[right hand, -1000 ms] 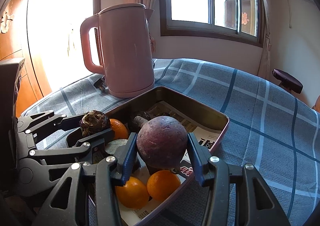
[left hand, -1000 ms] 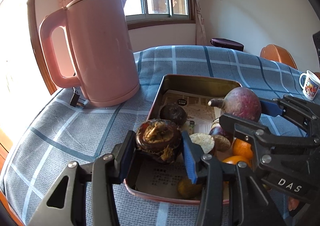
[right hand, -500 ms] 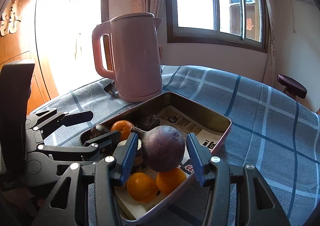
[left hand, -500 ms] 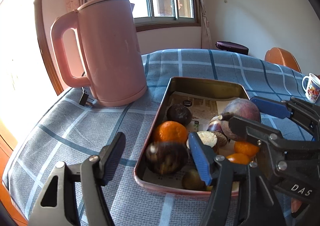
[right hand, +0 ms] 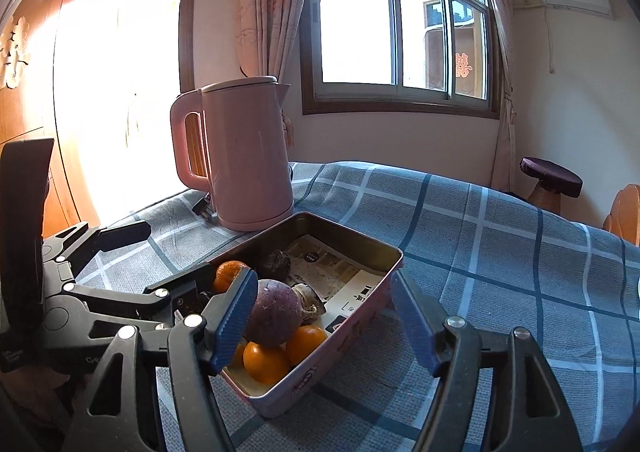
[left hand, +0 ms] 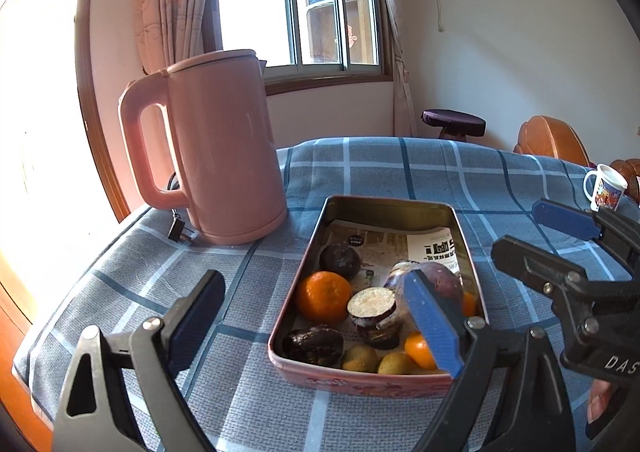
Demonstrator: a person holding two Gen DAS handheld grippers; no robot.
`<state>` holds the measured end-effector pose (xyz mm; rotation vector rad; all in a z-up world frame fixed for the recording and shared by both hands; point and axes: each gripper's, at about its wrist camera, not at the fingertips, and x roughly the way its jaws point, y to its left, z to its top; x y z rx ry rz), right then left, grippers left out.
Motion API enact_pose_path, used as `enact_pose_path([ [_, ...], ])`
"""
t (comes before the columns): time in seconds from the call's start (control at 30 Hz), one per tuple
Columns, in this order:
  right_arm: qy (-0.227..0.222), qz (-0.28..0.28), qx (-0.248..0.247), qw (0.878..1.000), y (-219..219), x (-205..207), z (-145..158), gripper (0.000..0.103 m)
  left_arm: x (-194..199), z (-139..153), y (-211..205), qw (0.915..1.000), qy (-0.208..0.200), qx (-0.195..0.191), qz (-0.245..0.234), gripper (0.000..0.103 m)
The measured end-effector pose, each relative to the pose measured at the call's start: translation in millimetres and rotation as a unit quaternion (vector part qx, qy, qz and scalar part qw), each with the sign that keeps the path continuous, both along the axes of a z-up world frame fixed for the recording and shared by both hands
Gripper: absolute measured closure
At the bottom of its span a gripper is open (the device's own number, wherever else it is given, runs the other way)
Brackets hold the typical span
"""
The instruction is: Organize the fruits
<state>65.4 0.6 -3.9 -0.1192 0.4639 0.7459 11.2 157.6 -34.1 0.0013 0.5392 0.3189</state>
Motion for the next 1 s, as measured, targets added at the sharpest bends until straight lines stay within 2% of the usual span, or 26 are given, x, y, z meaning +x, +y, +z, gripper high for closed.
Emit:
enact_pose_path([
  [0.4,-0.013,-0.043,0.0,0.999,-30,-10,8,0.025,-14,15,-8,0.9997,-0.024,-0.001,0.0,0.008],
  [1.0,-0.015,-0.054,0.003,0.998,-42,-17,6,0.024,-17,17,-15,0.9996,-0.028,0.001,-0.004,0.006],
])
